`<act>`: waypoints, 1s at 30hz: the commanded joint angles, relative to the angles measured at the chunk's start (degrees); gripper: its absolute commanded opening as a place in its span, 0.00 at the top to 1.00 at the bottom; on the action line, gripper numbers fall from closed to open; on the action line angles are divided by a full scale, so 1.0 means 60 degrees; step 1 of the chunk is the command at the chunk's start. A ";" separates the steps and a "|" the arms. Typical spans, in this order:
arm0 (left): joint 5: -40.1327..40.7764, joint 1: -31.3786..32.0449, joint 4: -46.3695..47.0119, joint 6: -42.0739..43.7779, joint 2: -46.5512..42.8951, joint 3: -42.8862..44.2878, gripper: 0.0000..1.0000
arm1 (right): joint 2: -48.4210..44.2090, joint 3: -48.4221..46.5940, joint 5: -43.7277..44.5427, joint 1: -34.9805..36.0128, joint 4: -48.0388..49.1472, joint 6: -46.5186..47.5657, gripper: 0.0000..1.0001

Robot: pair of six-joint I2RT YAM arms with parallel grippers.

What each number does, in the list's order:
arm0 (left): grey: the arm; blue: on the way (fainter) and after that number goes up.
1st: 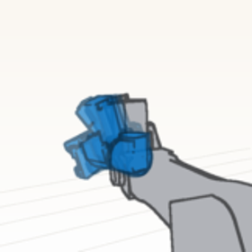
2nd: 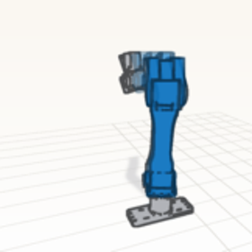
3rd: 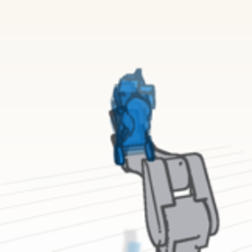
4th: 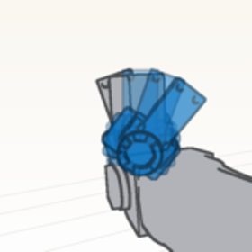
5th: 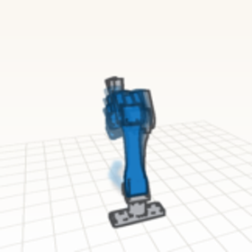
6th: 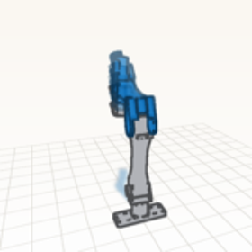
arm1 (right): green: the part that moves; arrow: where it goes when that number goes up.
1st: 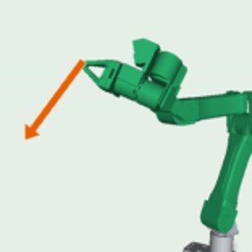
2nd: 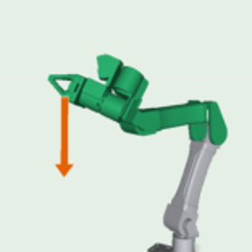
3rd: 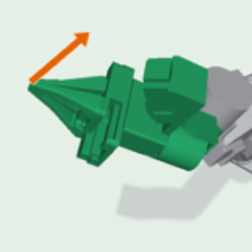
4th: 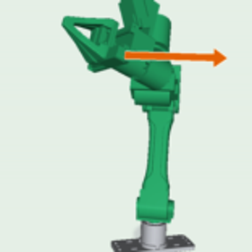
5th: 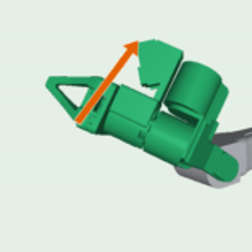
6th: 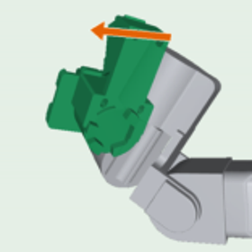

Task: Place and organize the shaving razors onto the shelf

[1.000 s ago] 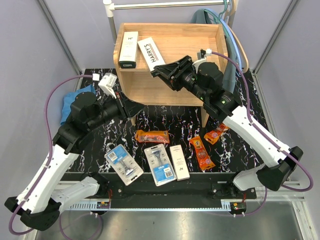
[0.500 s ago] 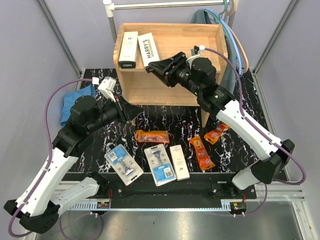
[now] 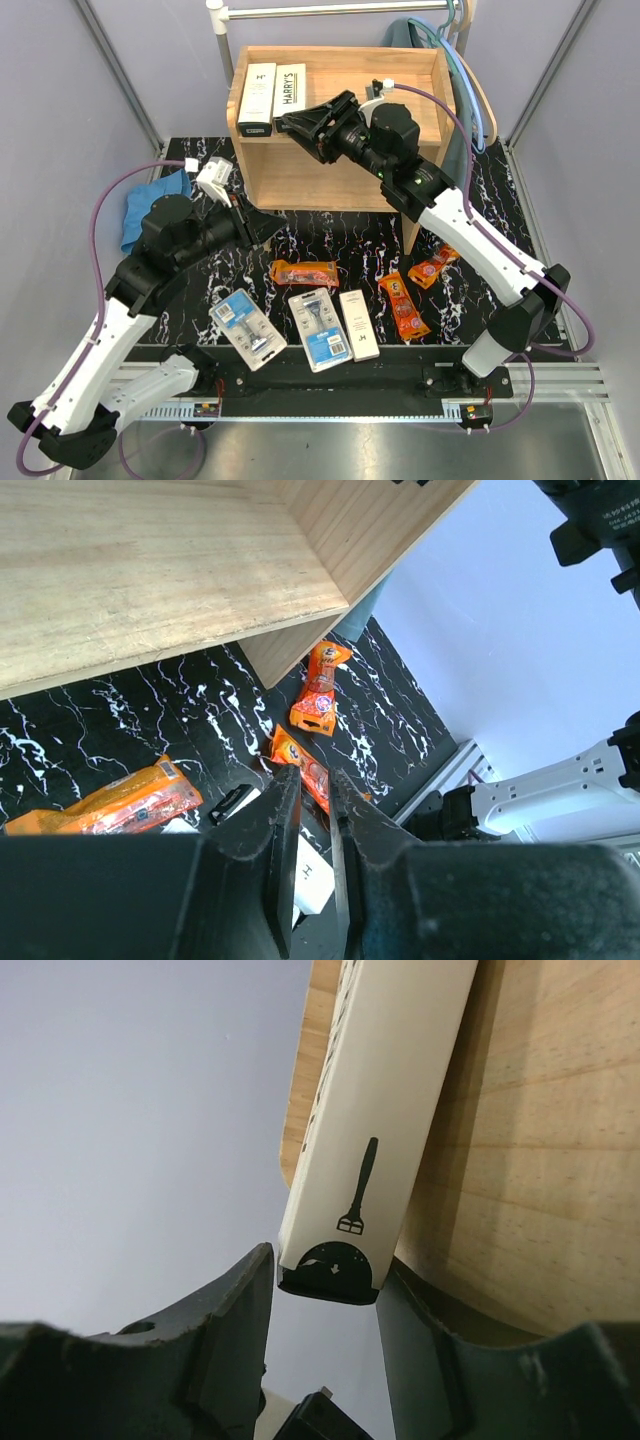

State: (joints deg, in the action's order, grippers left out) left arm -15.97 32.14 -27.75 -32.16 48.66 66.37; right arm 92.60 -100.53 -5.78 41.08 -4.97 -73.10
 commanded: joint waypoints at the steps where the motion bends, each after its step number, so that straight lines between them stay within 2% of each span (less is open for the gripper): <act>1: 0.0229 0.0034 0.0230 0.0233 -0.0259 -0.0017 0.79 | 0.0212 -0.0354 -0.0413 -0.0035 0.0521 -0.0282 0.45; 4: 0.0288 0.0019 0.0186 0.0263 -0.0288 -0.0017 0.79 | 0.0183 -0.0237 -0.0413 -0.0035 0.0550 -0.0312 0.42; 12: 0.0317 0.0019 0.0142 0.0248 -0.0406 -0.0148 0.78 | -0.0066 0.0041 -0.0472 -0.0035 0.0419 -0.0326 0.24; 15: 0.0317 0.0034 0.0127 0.0248 -0.0420 -0.0178 0.76 | -0.0125 0.0085 -0.0501 -0.0035 0.0215 -0.0326 0.21; 21: 0.0361 0.0019 0.0054 0.0292 -0.0362 -0.0134 0.72 | -0.0257 0.0173 -0.0779 -0.0050 -0.0196 -0.0283 0.18; 30: 0.0361 0.0019 0.0054 0.0263 -0.0479 -0.0251 0.71 | -0.0388 0.0246 -0.1087 -0.0035 -0.0826 -0.0224 0.18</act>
State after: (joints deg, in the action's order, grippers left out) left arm -14.70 32.14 -29.04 -31.44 46.85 65.12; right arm 91.31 -100.20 -10.33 41.08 -3.33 -74.32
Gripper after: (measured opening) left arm 0.286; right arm 0.817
